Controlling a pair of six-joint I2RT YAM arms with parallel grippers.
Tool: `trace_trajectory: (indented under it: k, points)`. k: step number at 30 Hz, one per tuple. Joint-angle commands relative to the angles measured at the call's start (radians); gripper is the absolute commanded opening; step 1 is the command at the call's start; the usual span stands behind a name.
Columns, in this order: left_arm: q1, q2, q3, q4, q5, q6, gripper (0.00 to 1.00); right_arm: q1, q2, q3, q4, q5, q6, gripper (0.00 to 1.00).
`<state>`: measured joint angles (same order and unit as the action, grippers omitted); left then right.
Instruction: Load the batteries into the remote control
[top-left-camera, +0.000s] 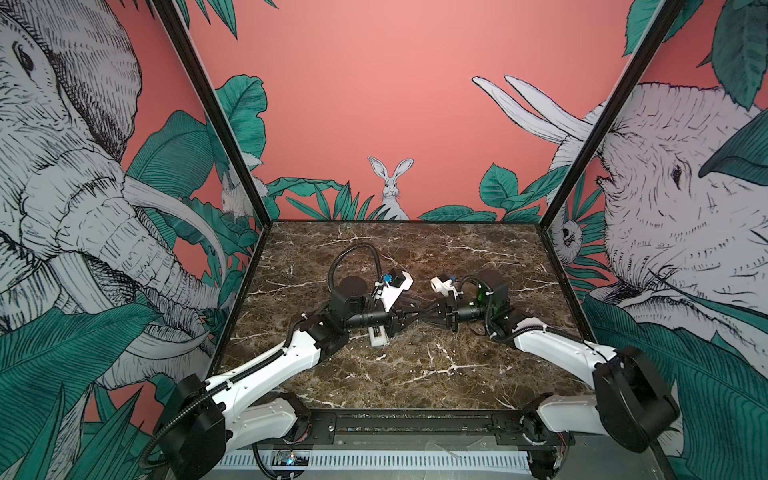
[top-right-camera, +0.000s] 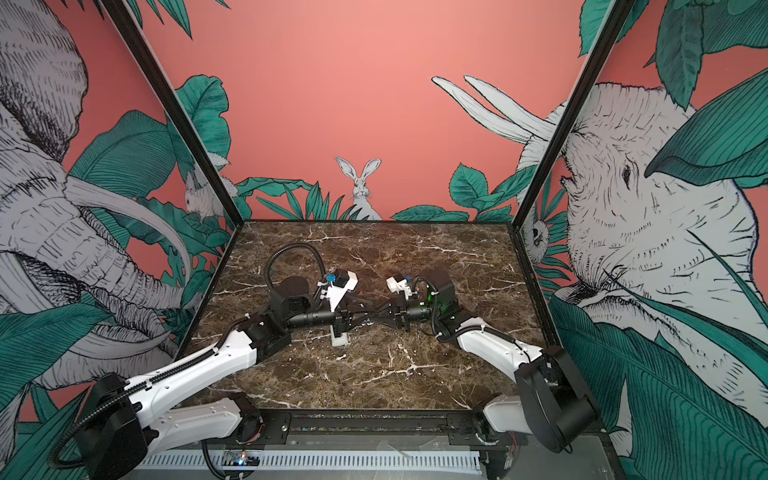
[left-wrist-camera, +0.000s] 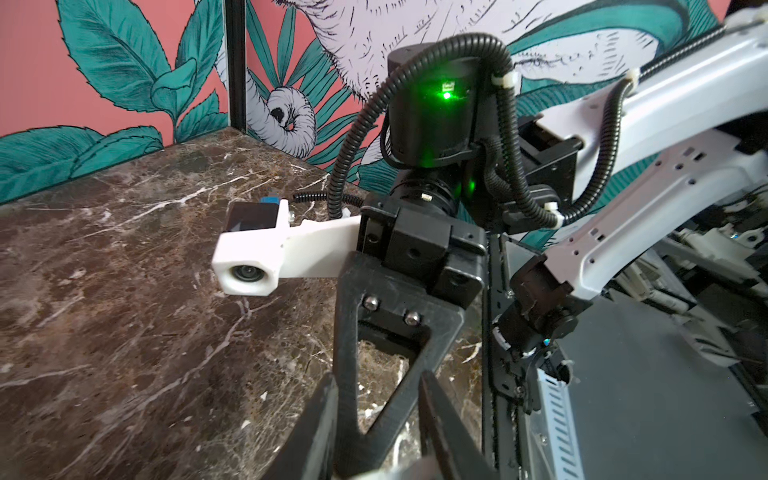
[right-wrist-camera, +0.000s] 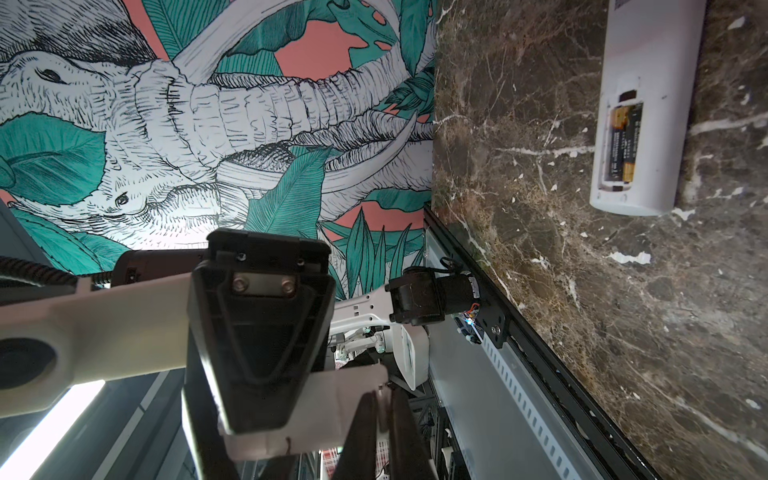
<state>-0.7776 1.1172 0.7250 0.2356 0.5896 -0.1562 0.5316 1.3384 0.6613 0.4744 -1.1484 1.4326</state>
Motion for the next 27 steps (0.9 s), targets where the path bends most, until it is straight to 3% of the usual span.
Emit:
trace_trajectory:
  k: [1,9,14,15,17,18,21,23,27]
  points:
    - [-0.004,-0.034,0.027,-0.046,0.004,0.035,0.30,0.004,0.021,-0.003,0.183,-0.006,0.087,0.11]
    - [-0.003,-0.022,0.056,-0.113,-0.049,0.072,0.17,-0.002,0.071,-0.037,0.348,-0.005,0.151,0.19]
    - [-0.003,0.027,0.091,-0.169,-0.069,0.105,0.09,-0.045,0.061,-0.072,0.239,0.005,0.036,0.32]
    - [0.000,0.044,0.094,-0.166,-0.068,0.101,0.08,-0.074,0.044,-0.083,0.145,0.020,-0.027,0.35]
    - [0.004,0.086,0.093,-0.144,-0.047,0.078,0.06,-0.133,0.000,-0.053,-0.146,0.048,-0.276,0.39]
    - [0.005,0.110,0.089,-0.127,-0.033,0.063,0.05,-0.162,-0.017,-0.003,-0.378,0.082,-0.438,0.40]
    - [0.003,0.193,0.072,-0.060,0.001,-0.003,0.06,-0.203,-0.032,0.175,-0.941,0.307,-0.908,0.43]
    - [0.000,0.253,0.073,-0.039,0.036,-0.042,0.07,-0.208,-0.027,0.250,-1.120,0.453,-1.054,0.45]
    - [-0.010,0.368,0.121,-0.088,0.022,-0.105,0.08,-0.217,-0.064,0.249,-1.159,0.576,-1.102,0.48]
